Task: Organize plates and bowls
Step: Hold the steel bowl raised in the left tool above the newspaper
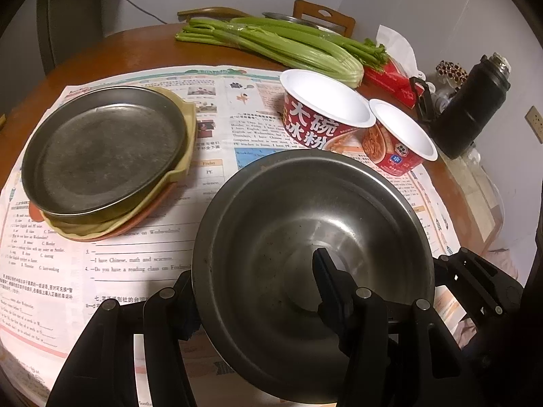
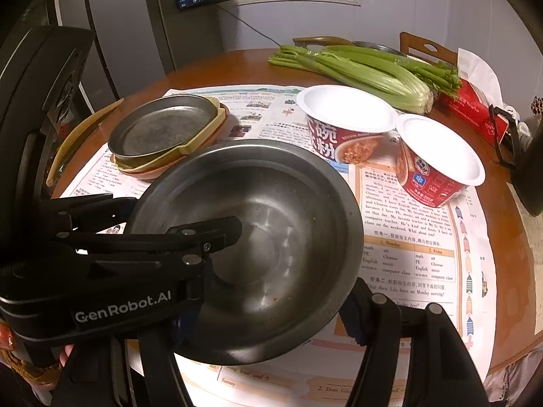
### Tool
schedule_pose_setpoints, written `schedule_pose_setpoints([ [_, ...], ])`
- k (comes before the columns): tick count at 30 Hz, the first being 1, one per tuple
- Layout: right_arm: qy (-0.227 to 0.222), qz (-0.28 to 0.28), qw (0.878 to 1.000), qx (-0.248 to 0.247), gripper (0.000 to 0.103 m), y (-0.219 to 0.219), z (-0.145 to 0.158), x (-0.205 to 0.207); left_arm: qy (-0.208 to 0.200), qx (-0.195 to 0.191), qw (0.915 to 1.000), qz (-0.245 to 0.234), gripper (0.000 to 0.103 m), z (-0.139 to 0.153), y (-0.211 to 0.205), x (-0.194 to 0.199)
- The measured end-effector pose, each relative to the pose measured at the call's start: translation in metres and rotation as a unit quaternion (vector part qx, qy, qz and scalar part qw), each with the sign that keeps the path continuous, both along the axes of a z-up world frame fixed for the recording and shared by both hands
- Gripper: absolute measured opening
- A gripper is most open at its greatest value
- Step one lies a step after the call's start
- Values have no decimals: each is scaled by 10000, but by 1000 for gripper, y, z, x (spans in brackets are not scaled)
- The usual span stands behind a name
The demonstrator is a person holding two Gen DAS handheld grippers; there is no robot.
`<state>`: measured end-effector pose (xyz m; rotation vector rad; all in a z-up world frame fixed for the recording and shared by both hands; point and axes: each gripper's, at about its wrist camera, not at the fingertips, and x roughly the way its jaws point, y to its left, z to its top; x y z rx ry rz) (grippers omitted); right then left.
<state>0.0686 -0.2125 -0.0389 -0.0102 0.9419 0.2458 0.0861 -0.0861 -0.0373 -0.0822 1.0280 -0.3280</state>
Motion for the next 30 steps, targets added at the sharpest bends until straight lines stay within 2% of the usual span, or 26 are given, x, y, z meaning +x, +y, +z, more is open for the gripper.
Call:
schedule_pose_setpoints([
  [18,145,-72,9999,5,68,-7,-7,2,71,36,10000,-45,59,-5,-9,1],
  [30,98,-186,9997,142,68,-15,-2,0,-81,-72,9999,63,59,12,1,-6],
])
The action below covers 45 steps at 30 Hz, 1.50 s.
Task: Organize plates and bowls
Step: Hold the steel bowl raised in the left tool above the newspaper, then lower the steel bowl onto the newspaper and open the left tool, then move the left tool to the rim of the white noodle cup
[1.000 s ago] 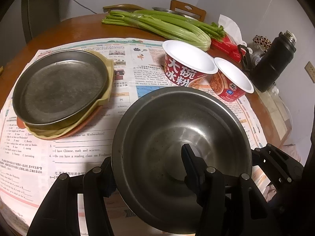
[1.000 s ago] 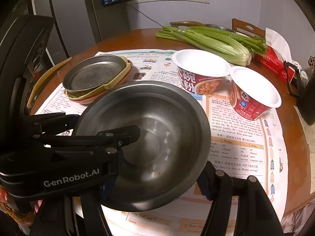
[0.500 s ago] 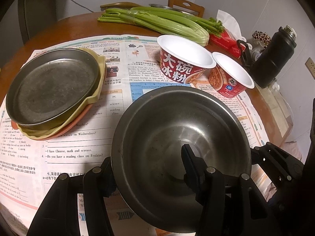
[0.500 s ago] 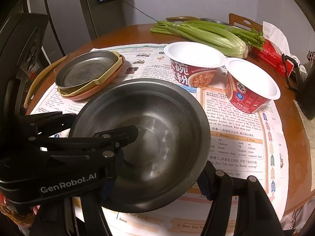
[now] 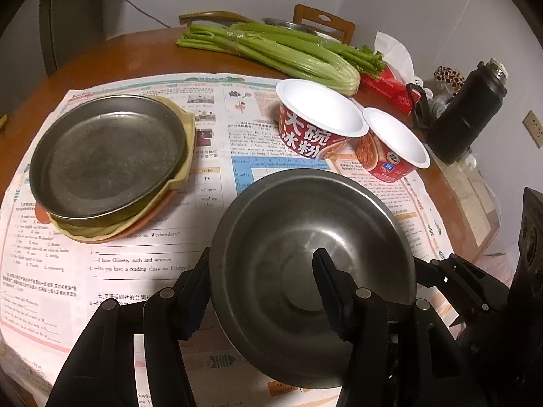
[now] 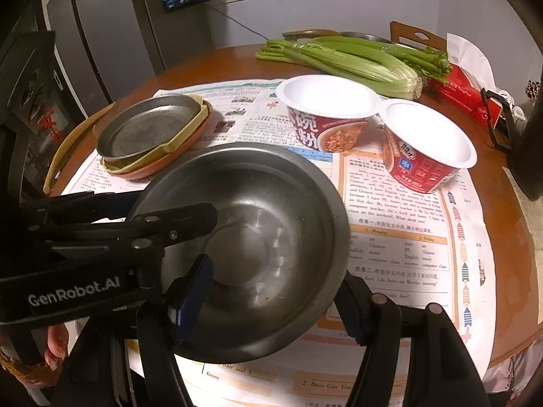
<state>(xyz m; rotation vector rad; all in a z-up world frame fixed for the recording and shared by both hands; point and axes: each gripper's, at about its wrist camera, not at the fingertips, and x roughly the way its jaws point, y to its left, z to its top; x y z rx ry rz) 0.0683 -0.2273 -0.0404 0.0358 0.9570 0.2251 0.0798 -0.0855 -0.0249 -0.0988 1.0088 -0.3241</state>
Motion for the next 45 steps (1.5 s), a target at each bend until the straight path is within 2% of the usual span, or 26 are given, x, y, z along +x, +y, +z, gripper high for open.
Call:
schedule_pose_setpoints([
  [19,-340,-231,9979,495,69,-25,21,-8,-346,-183,9991,138,59,29,15,-5],
  [23,-433,-343,9951,819,69,-34,27,-9,-404,-238,9988,173,59,34,19,-7],
  [27,-327,-507,9888,1362,69,-49,29,-6,-472,-282,9983,179,59,42,20,-4],
  [31,-264,-732,9830,1665,69,-63,29,3,-541,-317,9979,156,59,49,20,4],
  [40,-270,-982,9792,1757,69,-74,30,33,-614,-236,9978,13,59,60,6,41],
  [45,-155,-1106,9791,1702,69,-75,24,60,-524,-169,9984,-130,59,61,-9,71],
])
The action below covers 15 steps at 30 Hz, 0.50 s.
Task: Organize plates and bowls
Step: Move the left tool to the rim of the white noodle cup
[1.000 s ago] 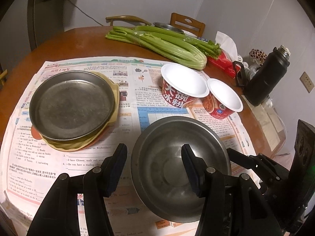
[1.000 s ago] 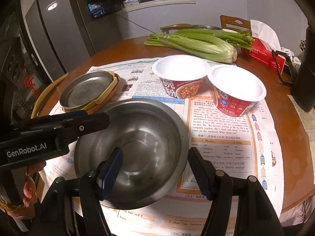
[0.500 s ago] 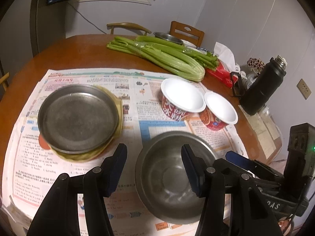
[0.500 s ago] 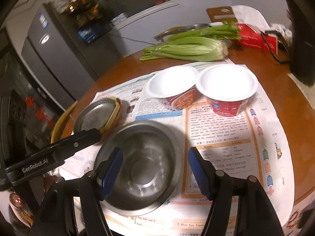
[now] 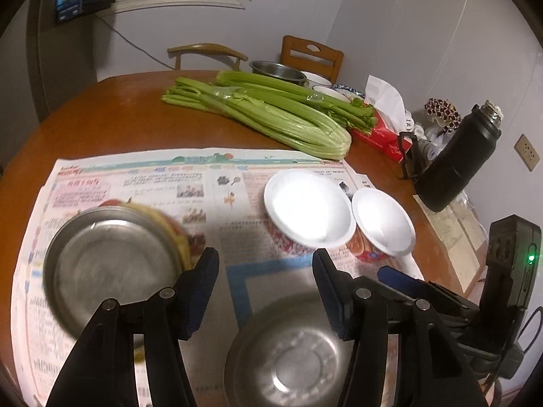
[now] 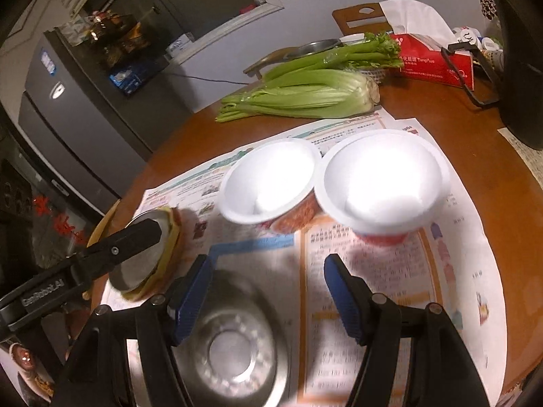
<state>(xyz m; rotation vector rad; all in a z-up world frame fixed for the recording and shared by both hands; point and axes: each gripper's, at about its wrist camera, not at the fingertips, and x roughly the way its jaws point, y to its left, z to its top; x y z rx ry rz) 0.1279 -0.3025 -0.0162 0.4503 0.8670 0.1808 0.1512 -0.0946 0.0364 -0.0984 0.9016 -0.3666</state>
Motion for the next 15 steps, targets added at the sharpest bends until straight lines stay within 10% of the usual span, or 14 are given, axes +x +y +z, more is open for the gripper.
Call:
schedule_pose_setpoints([
  [15,244,-56,9996,133,68,5,-14,55,700,142,9973,-180,59,-34,-39,92],
])
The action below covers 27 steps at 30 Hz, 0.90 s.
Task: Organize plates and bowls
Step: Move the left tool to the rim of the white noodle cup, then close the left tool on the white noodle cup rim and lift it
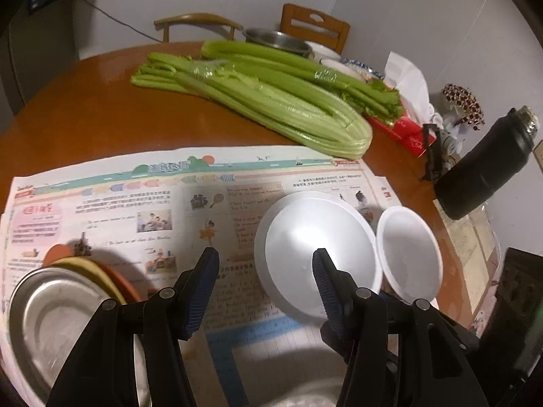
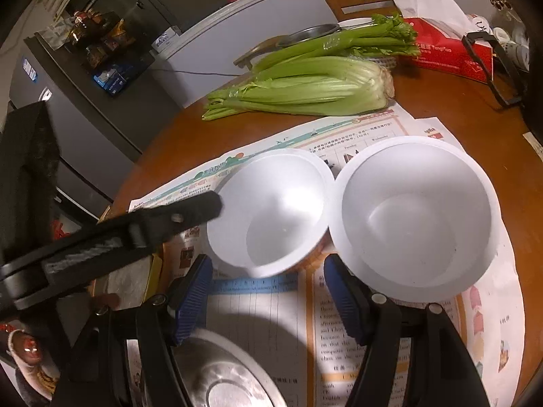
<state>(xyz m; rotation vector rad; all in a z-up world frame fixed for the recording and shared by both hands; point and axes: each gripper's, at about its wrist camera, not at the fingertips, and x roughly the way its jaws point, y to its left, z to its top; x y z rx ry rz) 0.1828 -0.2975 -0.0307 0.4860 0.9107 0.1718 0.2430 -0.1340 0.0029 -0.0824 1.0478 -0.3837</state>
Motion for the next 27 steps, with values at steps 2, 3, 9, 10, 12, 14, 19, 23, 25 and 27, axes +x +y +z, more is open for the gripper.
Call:
schedule_pose_setpoints([
  [2,23,1,10000,-26,68,1,-1,4,120,41,9999,29,59,-9,-1,8],
  [3,22,13,10000,-26,68,1,-2,6,191,21,9998,31,59,-14,-1,12],
  [9,-70,232,9996,-172,68,11,-4,13,550,-351,9978,-113,32,-34,0,22],
  [10,-94,262,9994,-197,68,12,-3,14,604,-392,9973,-157,28,-36,-2,23],
  [12,-106,317,9991,-269,68,16,-3,14,601,-412,9971,-214,27,-36,-3,21],
  [14,-160,366,9988,-272,68,19,-2,14,598,-426,9970,-232,26,-35,-4,20],
  [19,-225,433,9984,-276,68,23,2,10,583,-467,9969,-226,26,-31,1,15],
  [23,-259,533,9977,-317,68,29,5,5,576,-431,9972,-180,27,-29,7,9],
  [25,-293,561,9975,-322,68,31,6,3,554,-456,9973,-158,27,-27,12,6],
  [27,-329,570,9971,-393,68,32,8,-1,513,-450,9976,-128,27,-25,16,3],
])
